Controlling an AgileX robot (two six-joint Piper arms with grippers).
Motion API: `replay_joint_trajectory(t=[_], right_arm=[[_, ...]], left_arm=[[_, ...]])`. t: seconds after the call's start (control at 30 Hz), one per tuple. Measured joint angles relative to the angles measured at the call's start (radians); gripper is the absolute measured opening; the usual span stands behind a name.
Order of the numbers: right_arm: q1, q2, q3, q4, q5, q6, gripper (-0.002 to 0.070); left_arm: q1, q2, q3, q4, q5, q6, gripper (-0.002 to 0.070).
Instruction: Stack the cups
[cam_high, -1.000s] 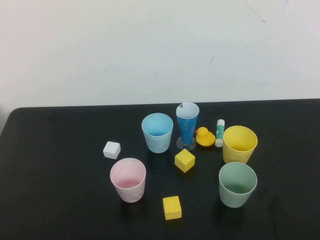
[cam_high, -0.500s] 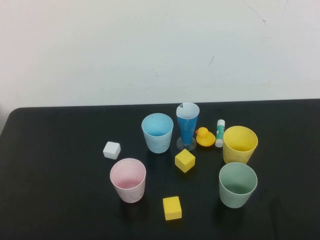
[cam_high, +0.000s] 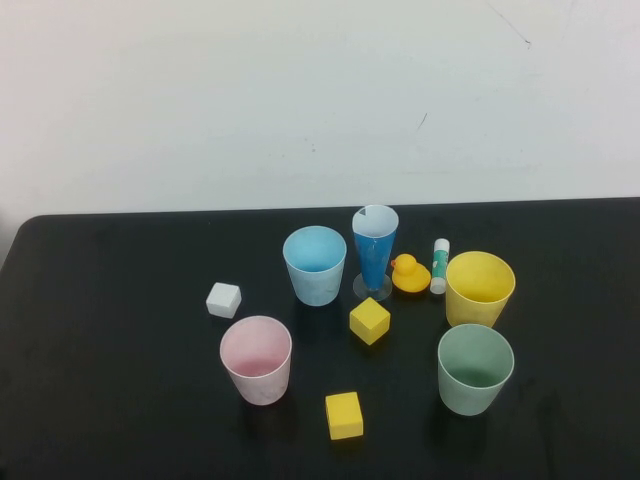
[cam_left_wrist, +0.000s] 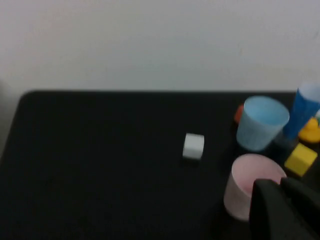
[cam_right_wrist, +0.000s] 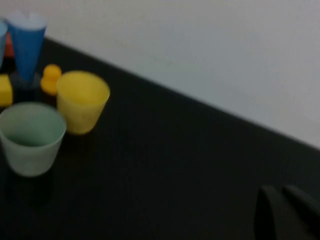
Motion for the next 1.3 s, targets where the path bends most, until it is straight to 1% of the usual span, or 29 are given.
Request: replay_joint_trajectory(t=[0.13,0.23,0.27,0.37,0.43,0.53,0.6,0.77,0.8,0.9,0.97,1.03,1.07,1.1,1.17,1.3], right_arm=[[0.0,0.109,-0.002,0.058,0.097,-0.048,0.0],[0.0,0.167,-0.002,0.119,0.115,-0.124,0.0],[0.0,0.183,-0.002,0.132,0.115,-0.146,0.0],[0.0,0.213,-0.002,0.152,0.093,-0.202,0.0],[0.0,0.224,-0.002,0.158,0.079,-0.225,0.0],[0.0,0.231,0.0,0.163,0.062,-0.243,0.0],[0.0,0.233,0.019,0.167,0.037,-0.245,0.0],[0.0,0.234,0.044,0.204,-0.007,-0.256,0.0],[0.0,0.234,0.045,0.204,-0.009,-0.258,0.0],[0.0,0.234,0.045,0.207,-0.016,-0.264,0.0],[0.0,0.234,0.045,0.21,-0.021,-0.267,0.0],[0.0,0.234,0.045,0.21,-0.022,-0.268,0.0],[0.0,0.234,0.045,0.21,-0.023,-0.268,0.0],[0.0,0.234,0.045,0.21,-0.023,-0.27,0.0],[0.0,0.234,0.045,0.21,-0.023,-0.27,0.0],[0.0,0.234,0.045,0.21,-0.023,-0.27,0.0]], left_arm=[[0.0,0.199,-0.071,-0.057,0.102,0.039,-0.0001],[0.0,0.357,-0.14,-0.143,0.178,0.128,-0.0001],[0.0,0.412,-0.166,-0.176,0.202,0.183,-0.0001],[0.0,0.552,-0.223,-0.25,0.204,0.285,-0.0001],[0.0,0.641,-0.26,-0.288,0.176,0.346,-0.0001],[0.0,0.753,-0.312,-0.32,0.139,0.394,-0.0001],[-0.02,0.832,-0.35,-0.322,0.122,0.404,-0.0001],[-0.108,1.011,-0.448,-0.288,0.117,0.394,0.0009],[-0.124,1.049,-0.469,-0.275,0.119,0.38,0.0027],[-0.156,1.154,-0.526,-0.242,0.139,0.363,0.0144],[-0.168,1.214,-0.554,-0.226,0.141,0.361,0.0291],[-0.174,1.262,-0.574,-0.219,0.137,0.363,0.04],[-0.177,1.288,-0.583,-0.215,0.129,0.363,0.0438],[-0.177,1.313,-0.591,-0.215,0.121,0.363,0.0459],[-0.177,1.363,-0.608,-0.21,0.095,0.363,0.0465],[-0.177,1.45,-0.643,-0.208,0.058,0.368,0.0424]])
